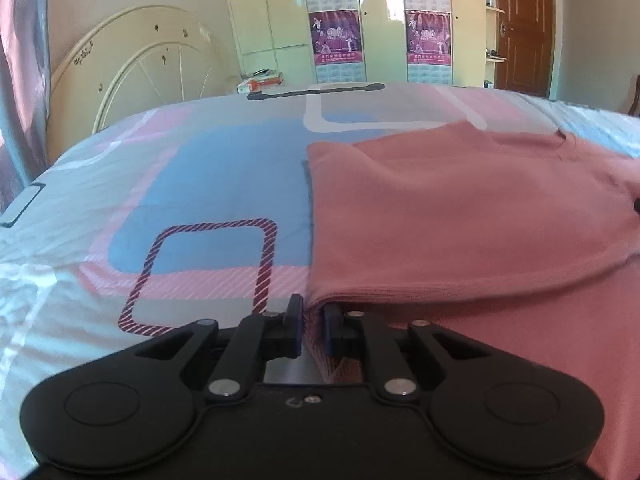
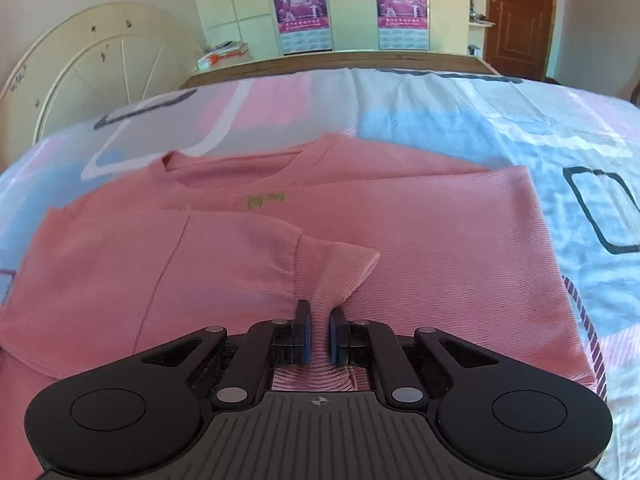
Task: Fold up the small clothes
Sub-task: 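Pinch and straighten the folded sleeve edges with both grippers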
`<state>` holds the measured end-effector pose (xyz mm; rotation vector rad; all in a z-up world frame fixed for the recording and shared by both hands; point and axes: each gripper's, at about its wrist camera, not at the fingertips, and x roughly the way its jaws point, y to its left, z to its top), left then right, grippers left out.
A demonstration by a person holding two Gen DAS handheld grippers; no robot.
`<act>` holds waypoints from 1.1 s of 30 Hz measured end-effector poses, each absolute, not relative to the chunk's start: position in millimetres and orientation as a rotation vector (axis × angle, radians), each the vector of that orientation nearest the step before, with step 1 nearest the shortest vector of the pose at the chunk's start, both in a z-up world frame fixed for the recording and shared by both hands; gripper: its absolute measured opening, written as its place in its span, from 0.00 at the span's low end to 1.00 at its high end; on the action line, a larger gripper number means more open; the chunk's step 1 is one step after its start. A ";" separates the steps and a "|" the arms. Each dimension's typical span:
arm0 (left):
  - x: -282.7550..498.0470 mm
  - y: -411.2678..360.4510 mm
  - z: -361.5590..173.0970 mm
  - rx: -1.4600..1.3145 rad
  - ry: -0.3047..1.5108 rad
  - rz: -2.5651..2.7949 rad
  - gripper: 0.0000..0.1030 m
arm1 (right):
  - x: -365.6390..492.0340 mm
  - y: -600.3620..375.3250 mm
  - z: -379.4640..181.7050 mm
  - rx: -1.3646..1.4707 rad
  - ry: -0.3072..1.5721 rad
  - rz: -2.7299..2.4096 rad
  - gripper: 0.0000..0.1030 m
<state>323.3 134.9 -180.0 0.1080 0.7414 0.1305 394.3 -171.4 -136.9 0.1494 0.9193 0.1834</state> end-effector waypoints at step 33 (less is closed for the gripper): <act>468.9 158.1 -192.6 -0.148 0.724 0.171 0.10 | 424.8 -177.2 -146.9 0.141 0.862 0.114 0.08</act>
